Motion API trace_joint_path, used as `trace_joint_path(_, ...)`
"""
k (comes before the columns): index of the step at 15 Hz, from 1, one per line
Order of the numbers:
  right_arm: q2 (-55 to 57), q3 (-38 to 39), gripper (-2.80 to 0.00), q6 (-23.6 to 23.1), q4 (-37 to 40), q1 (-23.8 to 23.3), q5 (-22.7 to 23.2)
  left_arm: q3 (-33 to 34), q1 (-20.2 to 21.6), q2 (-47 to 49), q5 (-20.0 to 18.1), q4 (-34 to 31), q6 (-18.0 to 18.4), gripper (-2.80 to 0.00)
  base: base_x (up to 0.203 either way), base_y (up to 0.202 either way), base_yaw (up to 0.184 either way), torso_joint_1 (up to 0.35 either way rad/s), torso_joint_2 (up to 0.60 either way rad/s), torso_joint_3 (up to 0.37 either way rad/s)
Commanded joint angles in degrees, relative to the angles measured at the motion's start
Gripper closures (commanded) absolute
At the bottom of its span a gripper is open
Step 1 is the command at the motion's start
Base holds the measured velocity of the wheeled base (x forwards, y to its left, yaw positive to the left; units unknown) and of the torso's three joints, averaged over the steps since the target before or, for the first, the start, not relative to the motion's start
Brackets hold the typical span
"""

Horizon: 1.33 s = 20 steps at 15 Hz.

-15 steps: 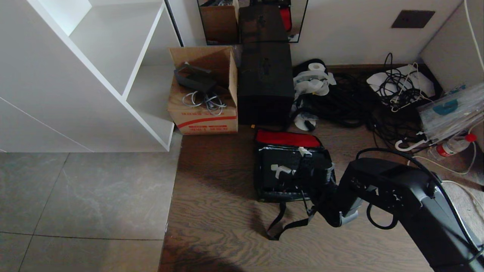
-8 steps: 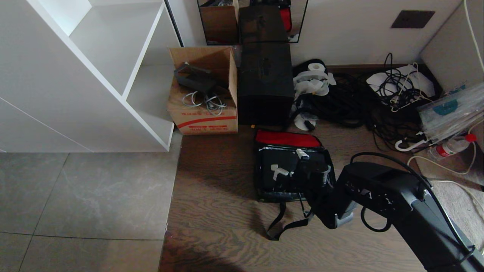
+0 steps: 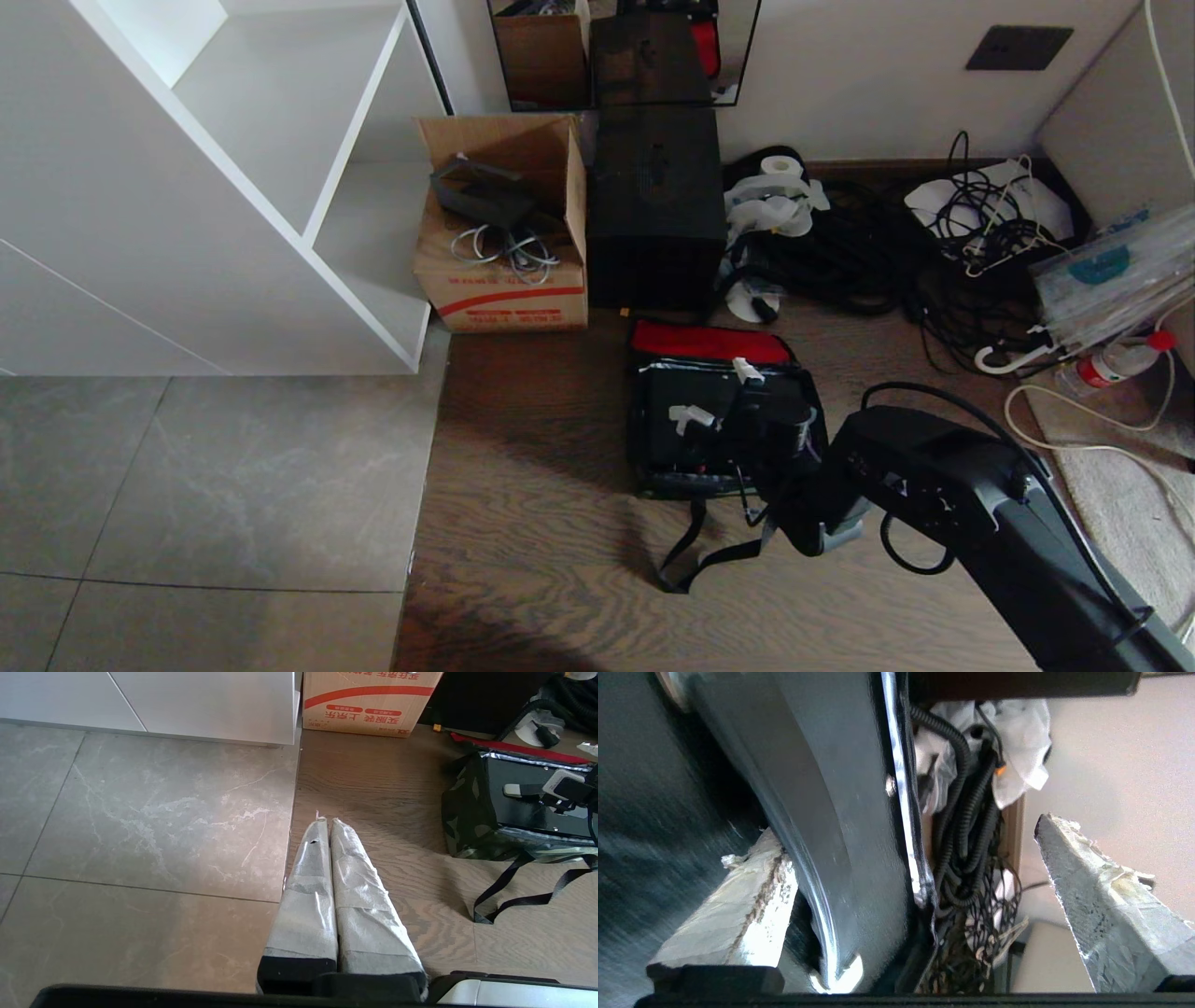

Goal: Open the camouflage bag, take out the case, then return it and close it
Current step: Grip the handle

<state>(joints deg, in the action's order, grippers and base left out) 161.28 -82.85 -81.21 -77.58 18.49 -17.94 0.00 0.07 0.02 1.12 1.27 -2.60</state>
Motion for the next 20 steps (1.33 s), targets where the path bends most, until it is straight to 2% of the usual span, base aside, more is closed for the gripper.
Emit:
trace_joint_path(1, -2.05, 2.36, -2.8, -2.46, 0.49, -1.92, -0.12, 0.62, 0.01, -0.02, 0.02, 0.01, -0.04, 0.0, 0.0, 0.0, 0.0, 0.0, 0.0, 0.0)
trace_joint_path(4, 0.46, -4.49, -2.8, -3.26, 0.19, -2.77, -0.64, 0.62, 0.01, -0.02, 0.02, -0.03, -0.04, 0.0, 0.0, 0.0, 0.0, 0.0, 0.0, 0.0)
trace_joint_path(9, 1.72, -8.53, -2.8, -2.83, 0.6, -2.78, -3.33, 0.54, 0.01, -0.02, 0.02, 0.05, -0.04, 0.0, 0.0, 0.0, 0.0, 0.0, 0.0, 0.0)
trace_joint_path(13, 2.11, -9.88, -2.8, -2.46, 1.2, -2.49, -3.69, 0.59, 0.01, -0.02, 0.02, -0.03, -0.04, 0.0, 0.0, 0.0, 0.0, 0.0, 0.0, 0.0)
trace_joint_path(14, 2.11, -9.88, 0.0, -2.37, 1.29, -2.49, -3.77, 0.57, 0.01, -0.02, 0.02, 0.05, -0.08, 0.0, 0.0, 0.0, 0.0, 0.0, 0.0, 0.0)
trace_joint_path(20, 2.37, -10.61, 0.0, 1.61, 0.9, 0.2, -6.67, 0.62, 0.01, -0.02, 0.02, 0.05, -0.04, 0.0, 0.0, 0.0, 0.0, 0.0, 0.0, 0.0)
